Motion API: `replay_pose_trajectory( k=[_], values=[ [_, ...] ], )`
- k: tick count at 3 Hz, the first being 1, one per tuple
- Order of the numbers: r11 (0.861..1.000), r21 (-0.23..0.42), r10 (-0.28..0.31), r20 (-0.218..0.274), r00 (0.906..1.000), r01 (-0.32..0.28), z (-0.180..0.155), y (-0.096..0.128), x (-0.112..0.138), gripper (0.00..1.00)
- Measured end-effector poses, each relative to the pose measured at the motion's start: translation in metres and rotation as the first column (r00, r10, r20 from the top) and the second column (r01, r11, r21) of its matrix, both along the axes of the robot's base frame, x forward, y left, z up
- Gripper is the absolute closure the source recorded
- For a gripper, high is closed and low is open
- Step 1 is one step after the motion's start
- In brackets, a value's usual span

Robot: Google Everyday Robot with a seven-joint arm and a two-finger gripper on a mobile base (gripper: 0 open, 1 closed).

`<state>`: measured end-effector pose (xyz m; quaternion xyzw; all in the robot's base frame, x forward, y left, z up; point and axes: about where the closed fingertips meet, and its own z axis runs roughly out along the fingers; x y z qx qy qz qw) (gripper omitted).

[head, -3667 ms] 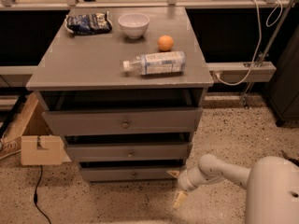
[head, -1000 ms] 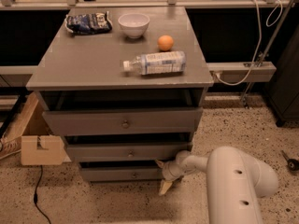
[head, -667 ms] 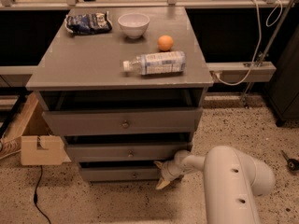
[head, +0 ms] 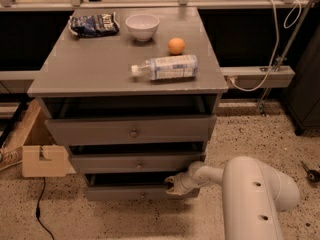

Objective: Open bottom drawer

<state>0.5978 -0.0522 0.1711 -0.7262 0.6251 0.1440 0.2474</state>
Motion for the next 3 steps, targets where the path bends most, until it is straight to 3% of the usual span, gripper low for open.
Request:
replay_pose_trajectory(
  k=[1, 2, 3],
  values=[
    [1.000, 0.002, 0.000, 0.006, 1.0000, 0.000, 0.005, 0.000, 0.001, 0.96],
    [1.000, 0.023, 0.003, -0.005, 1.0000, -0.002, 0.011, -0.003, -0.014, 1.00],
    [1.000, 0.023, 0.003, -0.006, 1.0000, -0.003, 0.011, -0.003, -0.014, 0.73]
  ],
)
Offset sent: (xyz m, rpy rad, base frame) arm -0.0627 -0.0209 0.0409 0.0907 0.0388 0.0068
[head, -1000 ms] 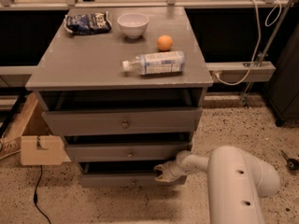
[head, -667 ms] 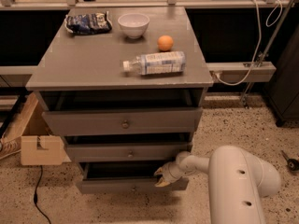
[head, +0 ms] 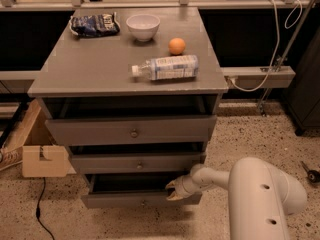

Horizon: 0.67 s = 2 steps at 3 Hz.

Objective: Open bottom drawer

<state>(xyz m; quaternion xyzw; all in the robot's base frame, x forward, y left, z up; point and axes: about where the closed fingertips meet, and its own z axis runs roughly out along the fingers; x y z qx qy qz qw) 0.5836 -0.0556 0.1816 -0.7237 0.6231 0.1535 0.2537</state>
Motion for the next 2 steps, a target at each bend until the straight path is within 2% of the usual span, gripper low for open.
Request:
replay_pose_trajectory(
  k=[2],
  values=[
    [1.000, 0.000, 0.000, 0.000, 1.0000, 0.000, -0.0001, 0.0001, 0.0000, 0.27]
  ],
)
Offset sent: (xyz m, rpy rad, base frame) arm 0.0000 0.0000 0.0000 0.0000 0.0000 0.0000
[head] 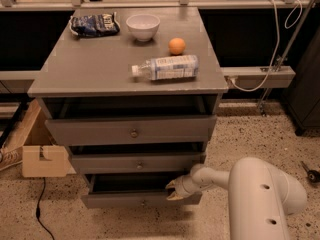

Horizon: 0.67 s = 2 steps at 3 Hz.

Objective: Open bottom drawer

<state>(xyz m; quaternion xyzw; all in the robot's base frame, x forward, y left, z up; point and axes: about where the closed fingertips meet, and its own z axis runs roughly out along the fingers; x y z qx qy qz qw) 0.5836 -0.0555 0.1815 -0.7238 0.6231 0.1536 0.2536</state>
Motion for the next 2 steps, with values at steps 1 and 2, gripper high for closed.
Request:
replay_pose_trajectory(
  k=[1, 2],
  values=[
    [1.000, -0.005, 0.025, -0.020, 0.9995, -0.025, -0.0046, 0.0039, -0.0036, 0.04],
    [0.999, -0.018, 0.036, -0.045, 0.9984, -0.037, -0.0083, 0.0040, -0.0100, 0.00]
  ],
)
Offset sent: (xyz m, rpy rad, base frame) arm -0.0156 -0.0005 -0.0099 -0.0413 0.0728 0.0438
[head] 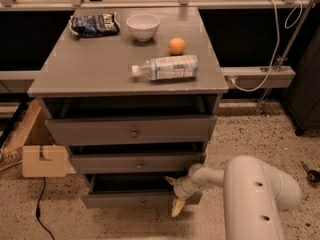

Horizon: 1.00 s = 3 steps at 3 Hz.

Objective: Open bottom drawer

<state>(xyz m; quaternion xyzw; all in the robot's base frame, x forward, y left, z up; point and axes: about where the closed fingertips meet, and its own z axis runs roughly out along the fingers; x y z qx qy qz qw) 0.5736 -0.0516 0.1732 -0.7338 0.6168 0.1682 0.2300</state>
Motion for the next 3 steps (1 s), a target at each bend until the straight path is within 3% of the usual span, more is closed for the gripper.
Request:
replay_pose_trajectory(
  k=[1, 2, 3],
  values=[
    [0.999, -0.041, 0.014, -0.029, 0.9995, -0.016, -0.005, 0.002, -0.009, 0.00],
    [0.996, -0.084, 0.010, -0.094, 0.9956, -0.018, -0.009, 0.000, -0.025, 0.00],
    [0.994, -0.109, -0.002, -0.164, 0.9865, -0.016, -0.018, -0.003, -0.045, 0.19]
  ],
)
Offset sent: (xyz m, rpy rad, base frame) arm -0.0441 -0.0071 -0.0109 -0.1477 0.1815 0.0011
